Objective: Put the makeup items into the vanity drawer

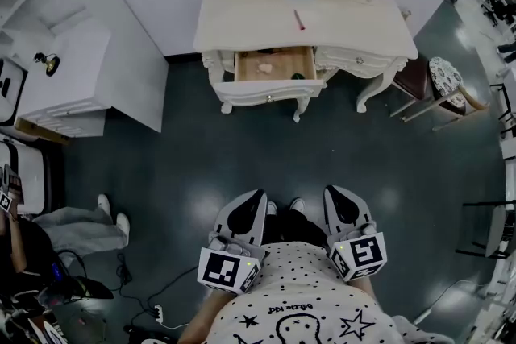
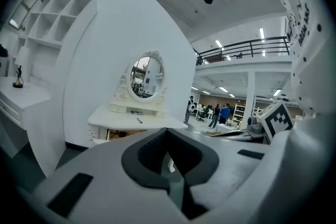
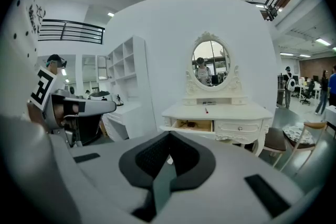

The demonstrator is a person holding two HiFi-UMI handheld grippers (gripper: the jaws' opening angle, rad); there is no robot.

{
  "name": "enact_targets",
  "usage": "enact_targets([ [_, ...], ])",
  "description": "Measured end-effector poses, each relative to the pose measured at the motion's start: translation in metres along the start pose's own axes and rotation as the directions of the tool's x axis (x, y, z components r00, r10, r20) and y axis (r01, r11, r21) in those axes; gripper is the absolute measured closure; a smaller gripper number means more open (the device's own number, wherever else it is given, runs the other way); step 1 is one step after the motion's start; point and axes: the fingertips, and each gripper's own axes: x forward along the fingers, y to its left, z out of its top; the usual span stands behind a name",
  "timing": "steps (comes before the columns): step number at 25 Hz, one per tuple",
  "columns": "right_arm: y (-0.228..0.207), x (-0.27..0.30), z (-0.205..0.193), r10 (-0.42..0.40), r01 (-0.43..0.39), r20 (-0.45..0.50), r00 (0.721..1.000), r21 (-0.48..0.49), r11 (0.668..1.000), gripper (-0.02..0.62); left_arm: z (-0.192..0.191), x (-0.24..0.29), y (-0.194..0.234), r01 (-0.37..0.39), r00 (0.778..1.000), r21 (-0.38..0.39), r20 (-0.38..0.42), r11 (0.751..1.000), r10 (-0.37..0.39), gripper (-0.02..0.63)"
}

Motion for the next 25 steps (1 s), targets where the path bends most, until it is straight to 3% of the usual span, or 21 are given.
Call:
enact_targets([
  [8,0.015,0.004,0.001,-0.006,0.006,-0.001,1.0,-0.016,1.0,0.588,0.001,-0.012,0.013,0.005,1.0,-0.002,0.007,1.0,-0.005,0.61],
  [17,0.022,0.01,-0.01,-0.035,0.035,-0.014,0.999,0.036,0.999,0.586,-0.001,-0.022,0.023,0.012,1.0,0.005,0.007,1.0,-0.012,0.611],
  [25,-0.002,0.029,-0.005,-0.024,0.026,-0.035,0.999,0.046,0.999,0.586,0.001,0.006,0.029,0.0,1.0,-0.016,-0.003,1.0,0.0,0.611],
])
